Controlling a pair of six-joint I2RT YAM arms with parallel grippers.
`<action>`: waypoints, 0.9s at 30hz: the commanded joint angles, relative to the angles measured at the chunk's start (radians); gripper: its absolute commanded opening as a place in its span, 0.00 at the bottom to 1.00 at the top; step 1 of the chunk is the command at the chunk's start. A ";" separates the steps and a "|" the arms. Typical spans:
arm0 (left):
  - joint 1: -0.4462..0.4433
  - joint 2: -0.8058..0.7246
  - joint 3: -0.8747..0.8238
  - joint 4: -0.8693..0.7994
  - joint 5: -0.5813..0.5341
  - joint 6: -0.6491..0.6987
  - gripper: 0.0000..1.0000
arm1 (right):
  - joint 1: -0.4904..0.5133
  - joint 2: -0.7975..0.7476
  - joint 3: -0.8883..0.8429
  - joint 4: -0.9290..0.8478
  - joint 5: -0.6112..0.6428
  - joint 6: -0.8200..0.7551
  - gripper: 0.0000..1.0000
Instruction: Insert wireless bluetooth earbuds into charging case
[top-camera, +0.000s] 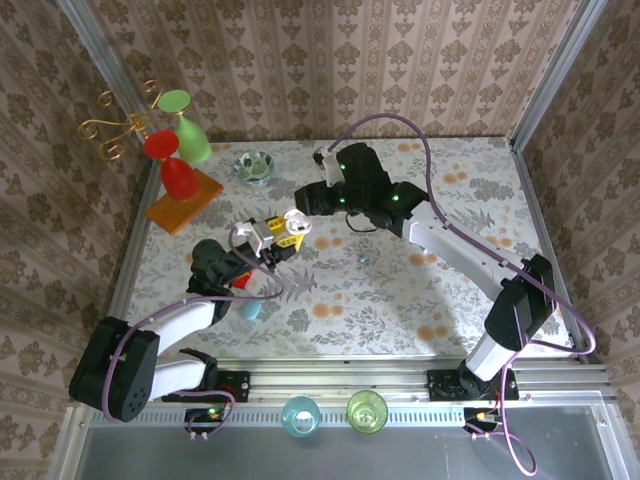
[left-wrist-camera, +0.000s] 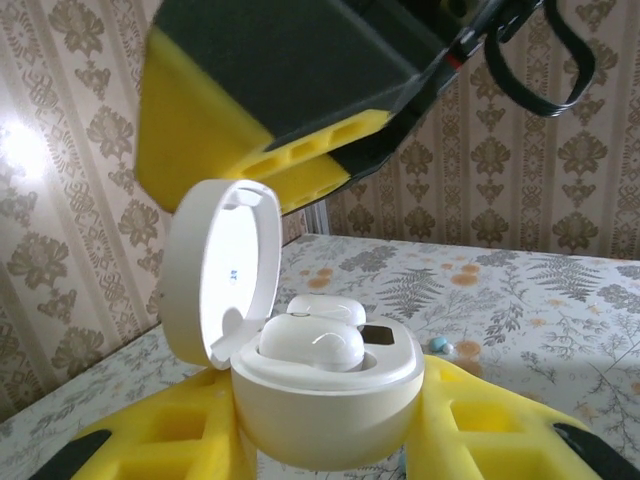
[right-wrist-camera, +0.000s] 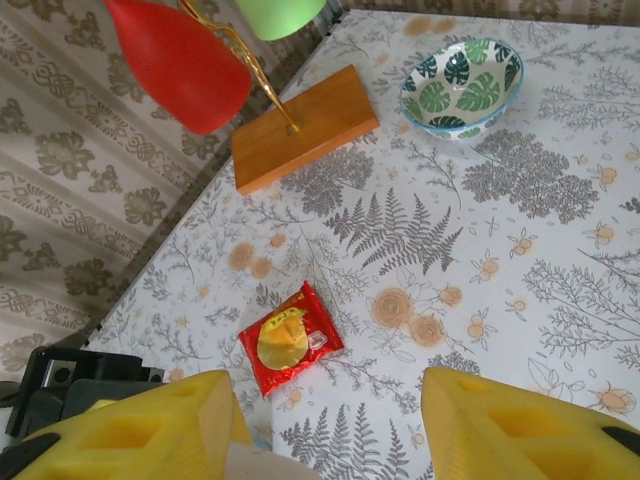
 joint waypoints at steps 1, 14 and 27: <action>0.004 -0.016 0.002 0.059 -0.082 -0.032 0.16 | 0.003 -0.009 0.012 -0.065 -0.032 -0.023 0.54; -0.010 -0.006 0.043 0.104 -0.112 -0.046 0.16 | -0.105 -0.171 -0.379 0.555 -0.356 0.461 0.71; -0.079 0.051 0.076 0.154 -0.149 -0.014 0.16 | -0.065 -0.073 -0.563 1.116 -0.527 0.982 0.66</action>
